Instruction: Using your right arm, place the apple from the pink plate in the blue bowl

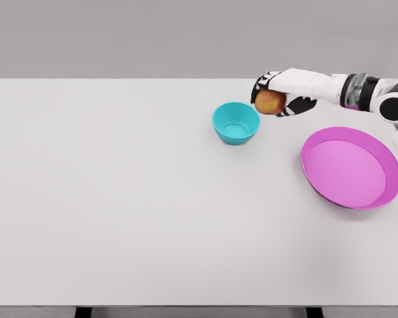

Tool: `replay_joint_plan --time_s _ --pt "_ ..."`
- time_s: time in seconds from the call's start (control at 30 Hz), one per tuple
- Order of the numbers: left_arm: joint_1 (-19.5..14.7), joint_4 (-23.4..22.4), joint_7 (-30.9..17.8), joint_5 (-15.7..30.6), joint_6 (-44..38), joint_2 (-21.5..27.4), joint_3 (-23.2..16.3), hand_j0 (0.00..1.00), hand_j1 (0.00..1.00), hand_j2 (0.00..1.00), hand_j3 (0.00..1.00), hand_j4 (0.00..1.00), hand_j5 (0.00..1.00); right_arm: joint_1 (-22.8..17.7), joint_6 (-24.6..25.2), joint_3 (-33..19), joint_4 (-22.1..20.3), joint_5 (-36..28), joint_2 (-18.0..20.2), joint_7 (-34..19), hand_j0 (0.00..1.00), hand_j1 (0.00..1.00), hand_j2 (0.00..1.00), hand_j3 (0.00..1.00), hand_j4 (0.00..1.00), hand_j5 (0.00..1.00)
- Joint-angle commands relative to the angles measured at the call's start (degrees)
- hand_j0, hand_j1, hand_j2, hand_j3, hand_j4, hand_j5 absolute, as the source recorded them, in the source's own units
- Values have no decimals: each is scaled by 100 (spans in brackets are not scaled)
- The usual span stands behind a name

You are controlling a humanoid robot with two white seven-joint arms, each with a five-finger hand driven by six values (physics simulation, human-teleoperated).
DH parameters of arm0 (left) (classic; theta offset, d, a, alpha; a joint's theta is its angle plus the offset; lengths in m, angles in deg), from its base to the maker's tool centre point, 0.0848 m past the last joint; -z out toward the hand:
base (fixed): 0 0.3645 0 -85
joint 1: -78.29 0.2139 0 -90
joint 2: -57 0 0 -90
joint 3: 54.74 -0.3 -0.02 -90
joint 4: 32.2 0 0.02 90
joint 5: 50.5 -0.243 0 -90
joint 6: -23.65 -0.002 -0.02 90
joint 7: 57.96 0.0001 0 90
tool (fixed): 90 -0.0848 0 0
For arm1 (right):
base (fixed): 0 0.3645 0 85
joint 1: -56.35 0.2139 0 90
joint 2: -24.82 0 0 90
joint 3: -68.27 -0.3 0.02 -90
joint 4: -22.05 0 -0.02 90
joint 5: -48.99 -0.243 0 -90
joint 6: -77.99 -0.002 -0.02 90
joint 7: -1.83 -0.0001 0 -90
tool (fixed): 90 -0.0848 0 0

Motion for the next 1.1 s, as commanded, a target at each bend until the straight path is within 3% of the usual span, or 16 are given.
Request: replay_joint_plan --time_s 0.0,0.17,0.37,0.9,0.93,0.97,1.07 --pt "0 1 -8 3 0 0 -2 100 100 100 100 100 100 17 51 17 162 118 -211 2 40 40 40 40 40 40" --pt "0 1 -8 3 0 0 -2 100 100 100 100 100 100 202 51 52 513 329 -545 2 40 40 40 40 40 40" --pt "0 1 1 3 0 0 -2 100 100 100 100 100 100 308 60 228 557 390 -765 2 40 40 40 40 40 40" --pt "0 1 1 3 0 0 -2 100 100 100 100 100 100 352 60 536 645 390 -905 2 40 40 40 40 40 40" --pt "0 1 1 3 0 0 -2 100 100 100 100 100 100 352 69 527 671 390 -897 2 63 63 63 63 63 63" --pt "0 1 1 3 0 0 6 100 100 100 100 100 100 360 288 527 671 390 -905 2 99 99 99 99 99 99" --pt "0 1 1 3 0 0 -2 100 100 100 100 100 100 360 306 527 636 390 -905 2 100 100 100 100 100 100"
